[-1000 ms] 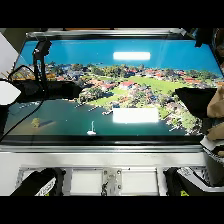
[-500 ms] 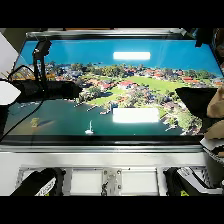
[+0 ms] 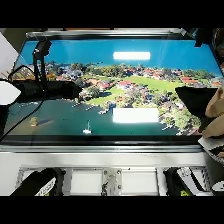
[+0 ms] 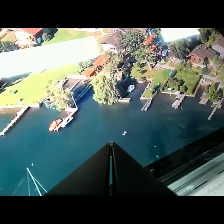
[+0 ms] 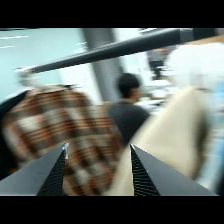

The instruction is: Fold the clothes and pants, and hang the long-sleeved shirts on hangers.

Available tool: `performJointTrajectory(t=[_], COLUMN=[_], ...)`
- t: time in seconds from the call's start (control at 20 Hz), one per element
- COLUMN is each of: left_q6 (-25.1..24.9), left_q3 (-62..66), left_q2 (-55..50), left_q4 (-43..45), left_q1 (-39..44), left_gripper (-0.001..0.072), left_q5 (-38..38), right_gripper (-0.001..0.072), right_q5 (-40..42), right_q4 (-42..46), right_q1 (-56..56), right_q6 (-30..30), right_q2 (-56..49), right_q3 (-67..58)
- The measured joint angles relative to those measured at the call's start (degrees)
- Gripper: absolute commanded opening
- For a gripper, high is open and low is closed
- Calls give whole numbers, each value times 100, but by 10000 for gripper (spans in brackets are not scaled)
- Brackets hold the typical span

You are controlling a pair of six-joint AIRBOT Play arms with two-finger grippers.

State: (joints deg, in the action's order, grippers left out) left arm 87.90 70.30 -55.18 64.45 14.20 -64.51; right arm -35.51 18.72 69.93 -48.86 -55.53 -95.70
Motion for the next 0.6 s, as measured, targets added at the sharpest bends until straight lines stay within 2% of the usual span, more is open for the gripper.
performJointTrajectory(t=[0.15,0.3,0.4,0.45,0.6], left_q6=[-2,-13,-13,-13,-9], left_q3=[0,0,0,-2,-186], left_q2=[0,0,0,4,160], left_q4=[0,2,2,2,2], left_q1=[0,0,2,2,2], left_gripper=[18,18,17,17,17], left_q5=[0,-7,-17,-20,46], right_gripper=[445,444,444,444,443], right_q5=[-1169,-2391,-3051,-3458,-3969], right_q4=[-1268,-1729,-1471,-901,411], right_q1=[-299,-876,-1532,-2205,-3812], right_q6=[949,1325,1333,1134,673], right_q2=[-98,-229,-273,-289,-299], right_q3=[-2,11,24,72,402])
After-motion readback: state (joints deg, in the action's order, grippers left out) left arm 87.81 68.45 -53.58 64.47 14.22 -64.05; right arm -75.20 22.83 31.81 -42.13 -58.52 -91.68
